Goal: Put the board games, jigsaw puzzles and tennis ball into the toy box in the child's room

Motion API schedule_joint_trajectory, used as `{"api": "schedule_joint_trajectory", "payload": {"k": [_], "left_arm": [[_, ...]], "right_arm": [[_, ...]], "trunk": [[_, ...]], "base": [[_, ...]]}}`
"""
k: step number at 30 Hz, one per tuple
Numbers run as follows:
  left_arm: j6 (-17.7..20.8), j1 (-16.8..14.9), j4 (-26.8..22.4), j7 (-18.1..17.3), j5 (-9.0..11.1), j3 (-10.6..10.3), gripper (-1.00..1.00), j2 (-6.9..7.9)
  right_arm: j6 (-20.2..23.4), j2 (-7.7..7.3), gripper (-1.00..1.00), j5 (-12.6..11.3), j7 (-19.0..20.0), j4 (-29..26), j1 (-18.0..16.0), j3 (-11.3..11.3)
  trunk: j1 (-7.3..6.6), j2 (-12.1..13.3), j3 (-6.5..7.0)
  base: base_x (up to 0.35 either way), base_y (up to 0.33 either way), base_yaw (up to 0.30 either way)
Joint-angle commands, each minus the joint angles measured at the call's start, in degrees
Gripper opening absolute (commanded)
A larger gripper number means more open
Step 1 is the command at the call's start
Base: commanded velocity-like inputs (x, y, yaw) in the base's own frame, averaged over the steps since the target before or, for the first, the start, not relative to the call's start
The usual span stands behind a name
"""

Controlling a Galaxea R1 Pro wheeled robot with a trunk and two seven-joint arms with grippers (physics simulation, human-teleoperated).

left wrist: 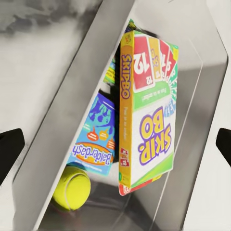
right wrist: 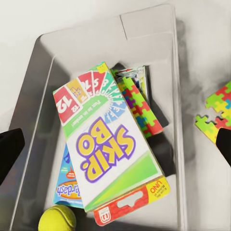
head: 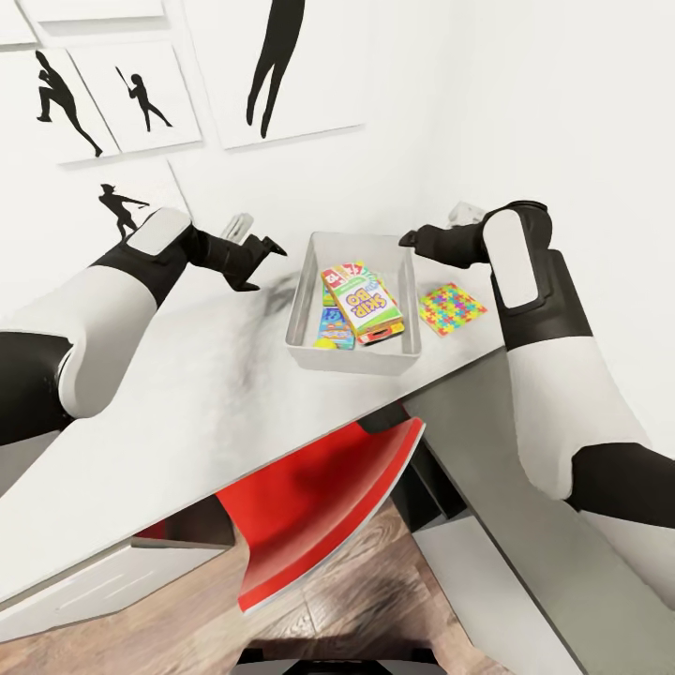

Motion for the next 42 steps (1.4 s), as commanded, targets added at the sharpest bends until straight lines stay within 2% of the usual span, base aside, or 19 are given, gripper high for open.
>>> {"api": "schedule_joint_trajectory", "payload": {"k": [1, 13, 27, 31, 35, 36, 39, 40, 42], "left_arm": [[0.06, -0.02, -0.07, 0.4, 0.59, -0.38, 1.0, 0.14], [-0.04, 0.03, -0.06, 0.33, 0.51, -0.41, 1.0, 1.18], [-0.06, 0.12, -0.11, 0.32, 0.31, -0.42, 1.0, 1.47], [-0.03, 0.03, -0.14, 0.32, -0.9, -0.42, 1.0, 1.4], [-0.01, -0.11, -0.2, 0.32, -3.78, -0.42, 1.0, 1.07], [-0.01, -0.11, -0.2, 0.32, -3.78, -0.42, 1.0, 1.07], [0.01, -0.17, -0.32, 0.3, -6.34, -0.39, 1.0, 0.97], [0.01, -0.17, -0.32, 0.3, -6.34, -0.39, 1.0, 0.97], [0.07, -0.12, -0.33, 0.3, -7.68, -0.37, 1.0, 1.03]], "right_arm": [[0.1, 0.03, 1.0, -0.58, -0.59, -0.04, 0.03, 0.08], [0.11, 0.18, 1.0, -0.65, -0.55, -0.08, 0.33, 0.31], [0.11, 0.47, 1.0, -0.69, -0.55, -0.01, 0.35, 0.43], [0.11, 1.0, 1.0, -0.69, -0.59, -0.03, 0.32, 0.47], [0.11, 1.53, 1.0, -0.69, -0.62, -0.06, 0.3, 0.48], [0.11, 1.53, 1.0, -0.69, -0.62, -0.06, 0.3, 0.48], [0.11, 1.74, 1.0, -0.68, -0.61, -0.07, 0.29, 0.5], [0.11, 1.74, 1.0, -0.68, -0.61, -0.07, 0.29, 0.5], [0.11, 2.01, 1.0, -0.68, -0.6, -0.08, 0.29, 0.51]], "trunk": [[0.03, -0.1, -0.09], [0.03, -0.1, -0.09], [0.03, -0.1, -0.25], [0.03, -0.1, -0.28], [0.03, -0.1, -0.29], [0.03, -0.1, -0.29], [0.03, -0.1, -0.3], [0.03, -0.1, -0.3], [0.03, -0.1, -0.3]], "base": [[0.0, 0.0, -0.01], [0.0, 0.0, -0.02], [0.0, 0.0, -0.155], [0.0, 0.0, -0.069], [0.0, 0.0, -0.034], [0.0, 0.0, -0.019], [0.0, 0.0, -0.015], [0.0, 0.0, -0.012], [0.0, 0.0, -0.009]]}}
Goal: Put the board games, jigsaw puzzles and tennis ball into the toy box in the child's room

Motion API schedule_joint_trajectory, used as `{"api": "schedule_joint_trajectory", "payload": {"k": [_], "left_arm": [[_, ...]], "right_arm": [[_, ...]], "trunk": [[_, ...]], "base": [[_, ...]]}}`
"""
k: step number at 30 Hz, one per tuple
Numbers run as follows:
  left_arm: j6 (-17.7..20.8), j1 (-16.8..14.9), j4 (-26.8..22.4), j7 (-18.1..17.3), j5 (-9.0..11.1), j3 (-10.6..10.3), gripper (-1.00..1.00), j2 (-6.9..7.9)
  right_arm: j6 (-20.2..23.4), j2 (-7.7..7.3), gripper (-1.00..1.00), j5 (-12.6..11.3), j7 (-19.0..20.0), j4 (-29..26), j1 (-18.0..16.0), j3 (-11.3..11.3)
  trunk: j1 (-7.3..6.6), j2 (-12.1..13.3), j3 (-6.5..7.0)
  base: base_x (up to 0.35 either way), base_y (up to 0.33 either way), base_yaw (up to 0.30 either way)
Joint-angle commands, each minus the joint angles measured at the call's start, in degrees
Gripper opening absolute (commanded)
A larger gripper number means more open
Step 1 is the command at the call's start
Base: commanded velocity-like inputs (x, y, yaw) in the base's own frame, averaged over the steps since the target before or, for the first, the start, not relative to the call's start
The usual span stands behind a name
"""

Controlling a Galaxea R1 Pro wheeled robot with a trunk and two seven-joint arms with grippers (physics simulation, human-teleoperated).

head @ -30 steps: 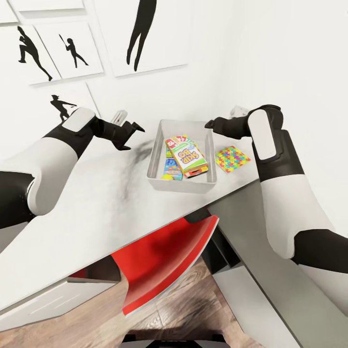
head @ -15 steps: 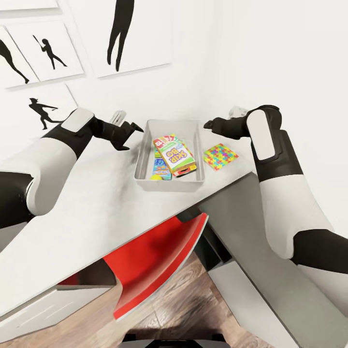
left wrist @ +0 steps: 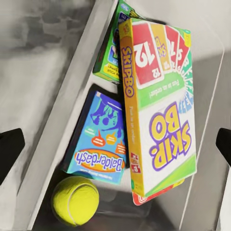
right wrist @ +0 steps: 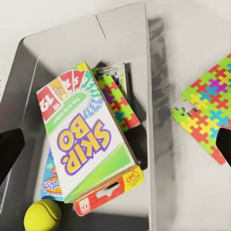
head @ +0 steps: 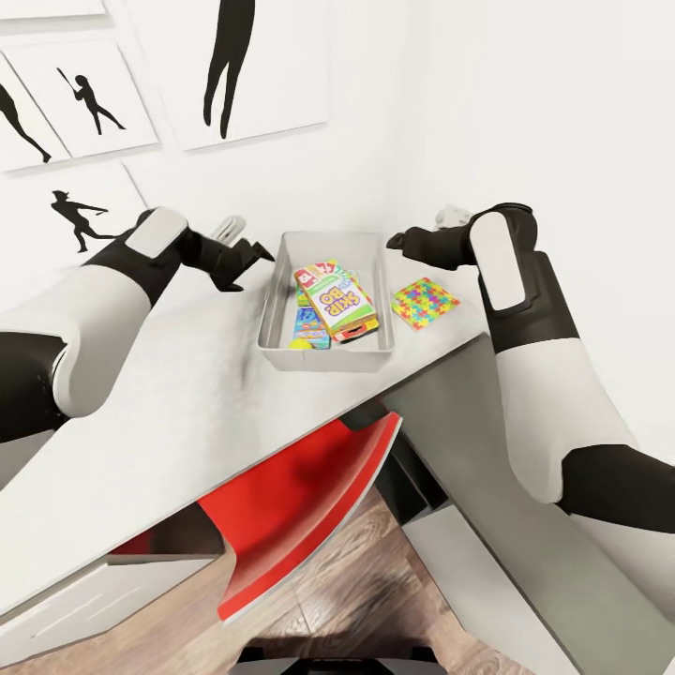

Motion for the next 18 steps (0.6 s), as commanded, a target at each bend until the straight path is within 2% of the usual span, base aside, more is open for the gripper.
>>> {"api": "schedule_joint_trajectory", "payload": {"k": [1, 12, 18], "left_arm": [[0.14, 0.02, -0.09, 0.4, 0.13, -0.33, 1.0, 0.08], [0.07, 0.17, -0.23, 0.35, -1.49, -0.34, 1.0, -0.2], [0.02, 0.04, -0.84, 0.34, -1.7, -0.37, 1.0, -0.7]], "right_arm": [[0.11, 0.23, 1.0, -0.55, -0.61, -0.03, -0.05, 0.04], [-0.09, 2.22, 1.0, -0.48, -0.63, 0.48, -0.02, -0.21], [-0.13, 2.56, 1.0, -0.47, -0.56, 0.7, 0.0, -0.3]], "trunk": [[0.03, -0.1, -0.09], [0.03, -0.1, -0.09], [0.03, -0.1, -0.09]], "base": [[0.0, 0.0, -0.006], [0.0, 0.0, -0.003], [0.0, 0.0, 0.0]]}}
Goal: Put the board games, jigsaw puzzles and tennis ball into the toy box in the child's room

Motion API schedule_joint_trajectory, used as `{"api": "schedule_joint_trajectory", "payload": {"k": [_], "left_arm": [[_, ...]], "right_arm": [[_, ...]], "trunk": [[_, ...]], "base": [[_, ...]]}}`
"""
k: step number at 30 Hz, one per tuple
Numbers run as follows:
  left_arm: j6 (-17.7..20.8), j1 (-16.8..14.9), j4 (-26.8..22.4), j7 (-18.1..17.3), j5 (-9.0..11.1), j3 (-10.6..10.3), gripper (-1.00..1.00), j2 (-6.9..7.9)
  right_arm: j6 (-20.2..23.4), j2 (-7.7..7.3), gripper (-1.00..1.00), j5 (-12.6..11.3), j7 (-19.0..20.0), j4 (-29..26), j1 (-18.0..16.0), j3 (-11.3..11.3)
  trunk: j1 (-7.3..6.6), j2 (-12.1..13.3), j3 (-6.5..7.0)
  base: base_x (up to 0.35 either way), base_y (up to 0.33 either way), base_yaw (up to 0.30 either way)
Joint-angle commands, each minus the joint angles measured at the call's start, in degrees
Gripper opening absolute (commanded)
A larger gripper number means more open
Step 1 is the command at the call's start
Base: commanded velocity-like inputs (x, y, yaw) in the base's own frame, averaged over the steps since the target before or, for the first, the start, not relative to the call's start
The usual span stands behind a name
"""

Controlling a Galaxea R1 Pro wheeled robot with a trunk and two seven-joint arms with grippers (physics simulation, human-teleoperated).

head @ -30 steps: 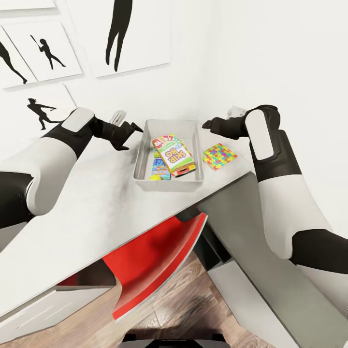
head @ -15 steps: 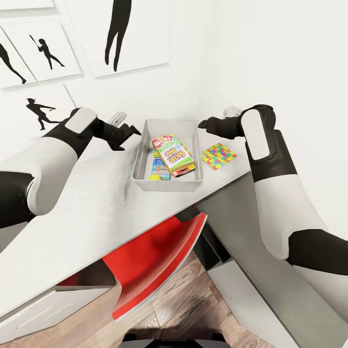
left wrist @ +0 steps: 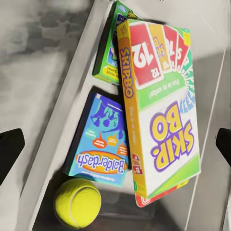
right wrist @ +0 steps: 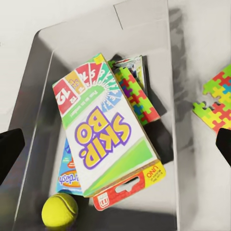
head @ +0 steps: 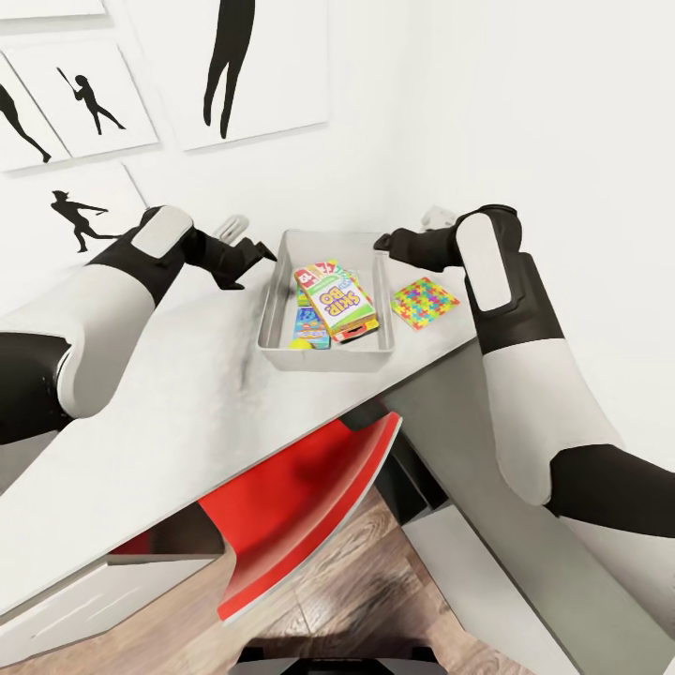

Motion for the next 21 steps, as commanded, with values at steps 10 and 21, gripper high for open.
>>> {"api": "schedule_joint_trajectory", "payload": {"k": [10, 21], "left_arm": [[2.1, -2.95, -1.33, 0.21, 0.05, 1.4, 1.0, 2.84], [2.1, -6.51, -1.33, 0.21, 0.05, 1.4, 1.0, 2.84]], "right_arm": [[-0.66, 1.55, 1.0, -0.13, -1.3, -2.76, -2.95, -1.83], [-0.66, 1.55, 1.0, -0.13, -1.3, -2.76, -6.49, -1.83]], "trunk": [[0.03, -0.1, -0.13], [0.03, -0.1, -0.19]], "base": [[0.0, 0.0, 0.0], [0.0, 0.0, 0.0]]}}
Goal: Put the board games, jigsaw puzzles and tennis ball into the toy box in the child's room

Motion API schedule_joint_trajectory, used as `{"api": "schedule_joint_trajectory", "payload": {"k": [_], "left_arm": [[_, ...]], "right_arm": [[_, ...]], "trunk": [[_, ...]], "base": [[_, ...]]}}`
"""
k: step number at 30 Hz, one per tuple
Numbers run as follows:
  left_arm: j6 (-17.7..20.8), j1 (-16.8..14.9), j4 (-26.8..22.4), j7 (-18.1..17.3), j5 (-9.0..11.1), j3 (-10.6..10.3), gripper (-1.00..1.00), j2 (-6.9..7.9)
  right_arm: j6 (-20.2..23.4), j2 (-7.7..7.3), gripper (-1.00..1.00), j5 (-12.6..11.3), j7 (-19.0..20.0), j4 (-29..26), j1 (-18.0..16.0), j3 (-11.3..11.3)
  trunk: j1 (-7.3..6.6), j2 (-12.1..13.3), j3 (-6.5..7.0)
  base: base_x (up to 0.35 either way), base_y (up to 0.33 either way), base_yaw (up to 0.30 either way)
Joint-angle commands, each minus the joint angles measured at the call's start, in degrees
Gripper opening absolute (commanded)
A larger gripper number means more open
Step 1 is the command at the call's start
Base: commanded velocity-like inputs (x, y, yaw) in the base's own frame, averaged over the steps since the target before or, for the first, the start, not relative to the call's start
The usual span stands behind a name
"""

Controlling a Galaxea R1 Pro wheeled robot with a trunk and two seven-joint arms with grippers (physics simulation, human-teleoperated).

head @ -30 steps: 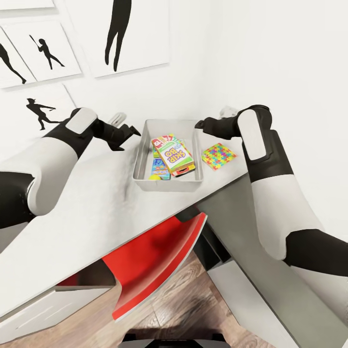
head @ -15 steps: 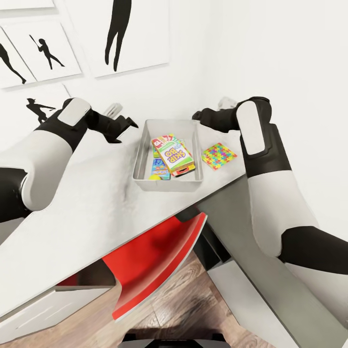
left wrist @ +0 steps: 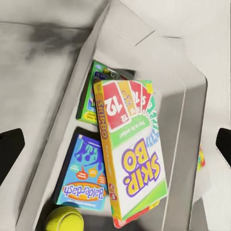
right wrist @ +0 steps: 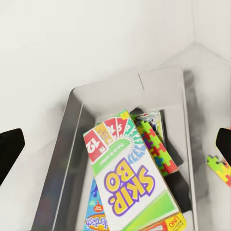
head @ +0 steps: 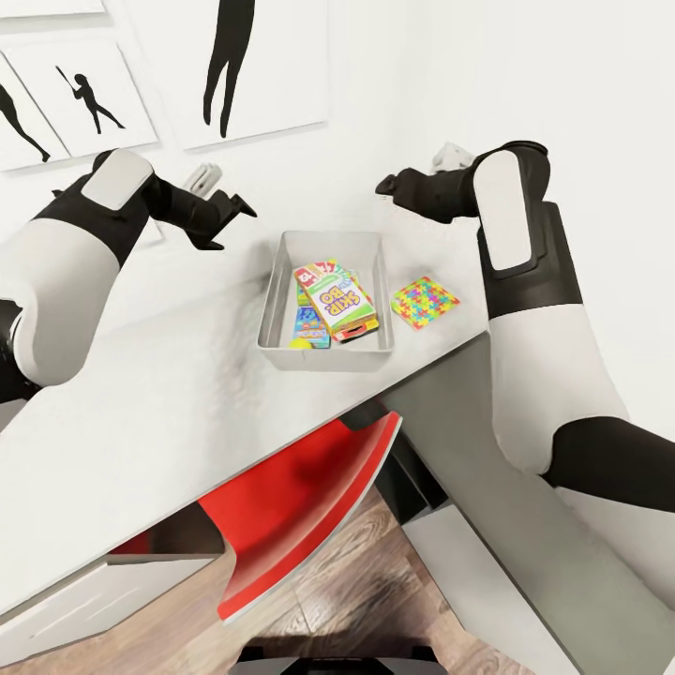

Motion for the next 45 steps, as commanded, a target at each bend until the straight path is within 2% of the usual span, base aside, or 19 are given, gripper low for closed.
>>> {"api": "schedule_joint_trajectory", "payload": {"k": [1, 8, 23, 39, 45], "left_arm": [[0.11, -0.37, -0.07, 0.39, 0.59, -0.45, 1.0, 0.06], [0.11, -1.41, -0.07, 0.39, 0.59, -0.45, 1.0, 0.06], [0.11, -1.36, -0.09, 0.34, 0.63, -0.47, 1.0, 0.05], [-0.13, 2.76, -0.98, -0.19, 1.04, -0.9, 1.0, 0.02], [-0.26, 3.37, -1.04, -0.74, 1.06, -0.94, 1.0, 0.04]], "right_arm": [[0.1, 0.0, 1.0, -0.57, -0.6, -0.02, -0.39, 0.04], [0.1, 0.0, 1.0, -0.57, -0.6, -0.02, -2.48, 0.04], [0.16, -0.01, 1.0, -0.57, -0.58, -0.03, -2.41, 0.0], [1.4, -0.46, 1.0, -0.48, 0.28, 5.13, 1.23, -0.69], [1.44, -0.44, 1.0, -0.48, 0.34, 7.06, 2.08, -0.69]], "trunk": [[0.03, -0.09, -0.09], [0.03, -0.09, -0.13], [0.03, -0.09, -0.21], [0.03, -0.09, -0.23], [0.03, -0.09, -0.23]], "base": [[0.0, 0.0, 0.0], [0.0, 0.0, 0.0], [0.0, 0.0, 0.0], [0.0, 0.0, 0.0], [0.0, 0.0, 0.0]]}}
